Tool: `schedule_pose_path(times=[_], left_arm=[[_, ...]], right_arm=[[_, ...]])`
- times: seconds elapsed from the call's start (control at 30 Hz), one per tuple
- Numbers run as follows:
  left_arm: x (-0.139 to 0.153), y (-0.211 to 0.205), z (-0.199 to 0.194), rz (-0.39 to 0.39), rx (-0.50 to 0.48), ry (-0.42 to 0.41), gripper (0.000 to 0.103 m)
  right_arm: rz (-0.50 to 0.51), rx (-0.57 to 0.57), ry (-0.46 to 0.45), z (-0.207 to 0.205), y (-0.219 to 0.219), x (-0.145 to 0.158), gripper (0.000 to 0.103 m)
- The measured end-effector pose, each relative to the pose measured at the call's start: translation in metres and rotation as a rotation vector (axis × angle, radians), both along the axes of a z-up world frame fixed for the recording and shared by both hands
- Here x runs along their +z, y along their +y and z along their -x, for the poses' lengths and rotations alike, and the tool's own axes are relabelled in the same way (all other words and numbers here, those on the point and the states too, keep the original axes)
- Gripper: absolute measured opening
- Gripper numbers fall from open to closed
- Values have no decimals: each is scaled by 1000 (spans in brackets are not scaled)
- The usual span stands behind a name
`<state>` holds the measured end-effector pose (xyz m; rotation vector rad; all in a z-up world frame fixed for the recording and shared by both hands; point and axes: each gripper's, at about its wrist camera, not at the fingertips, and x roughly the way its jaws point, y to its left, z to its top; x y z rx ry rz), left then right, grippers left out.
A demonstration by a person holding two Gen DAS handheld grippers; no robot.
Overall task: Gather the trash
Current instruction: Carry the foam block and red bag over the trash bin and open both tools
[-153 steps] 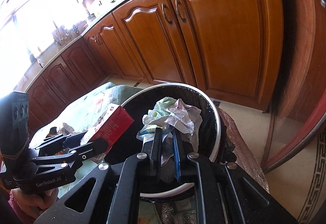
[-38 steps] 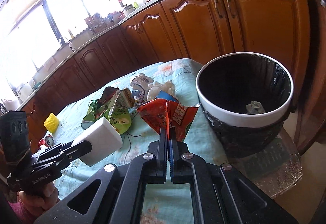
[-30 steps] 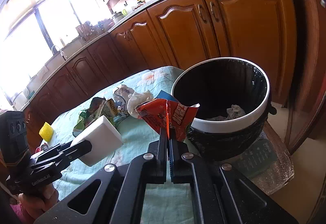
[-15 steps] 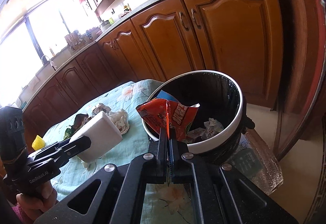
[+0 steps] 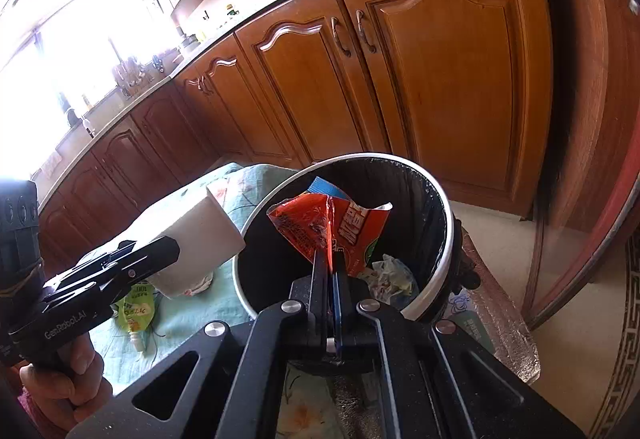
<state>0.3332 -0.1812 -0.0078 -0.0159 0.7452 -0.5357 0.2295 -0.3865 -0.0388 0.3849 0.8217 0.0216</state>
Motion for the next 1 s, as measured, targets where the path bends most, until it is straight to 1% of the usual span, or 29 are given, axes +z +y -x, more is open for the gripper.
schedule_pose_path(times=[0.3,0.43,0.47,0.53,0.57,0.6,0.63,0.67,0.7,0.73,0.8,0.83,0.87,0.9,0.97,1.0], left_arm=[[-14,-31,-34,-52,-2,28,36],[-18,-41,-48,-42,-6,51,38],[-18,-41,-50,-37,-8,53,39],[-18,-43,-52,-31,-10,58,48],[-18,-43,-53,-32,-8,61,55],[-18,-43,-52,-31,-3,59,61],[-18,-42,-51,-26,-3,56,63],[-19,-41,-50,-23,-4,55,67],[-20,-39,-47,-26,-3,56,70],[-21,-38,-45,-28,2,57,70],[-22,-31,-39,-18,5,63,71],[-23,-26,-36,-12,9,69,71],[-24,-22,-32,-5,15,75,72],[-23,-18,-28,4,19,76,73],[-22,-10,-17,18,30,73,73],[-21,-5,-11,23,39,69,73]], right_arm=[[0,1,47,-21,-15,-9,2],[4,8,52,-27,-19,-11,2],[6,6,54,-29,-20,-12,6],[3,5,59,-32,-22,-13,7],[0,5,64,-34,-23,-14,9],[2,0,67,-34,-24,-14,11],[2,-5,66,-34,-25,-14,20],[-1,-7,61,-33,-26,-14,27],[-4,-11,53,-30,-26,-13,30],[-6,-15,48,-29,-26,-13,33],[-9,-27,35,-23,-26,-10,34],[-15,-31,29,-22,-27,-9,37],[-22,-35,20,-20,-27,-7,42],[-30,-39,11,-16,-27,-6,46],[-48,-45,-8,-10,-26,-4,60],[-58,-46,-17,-7,-24,-2,63]])
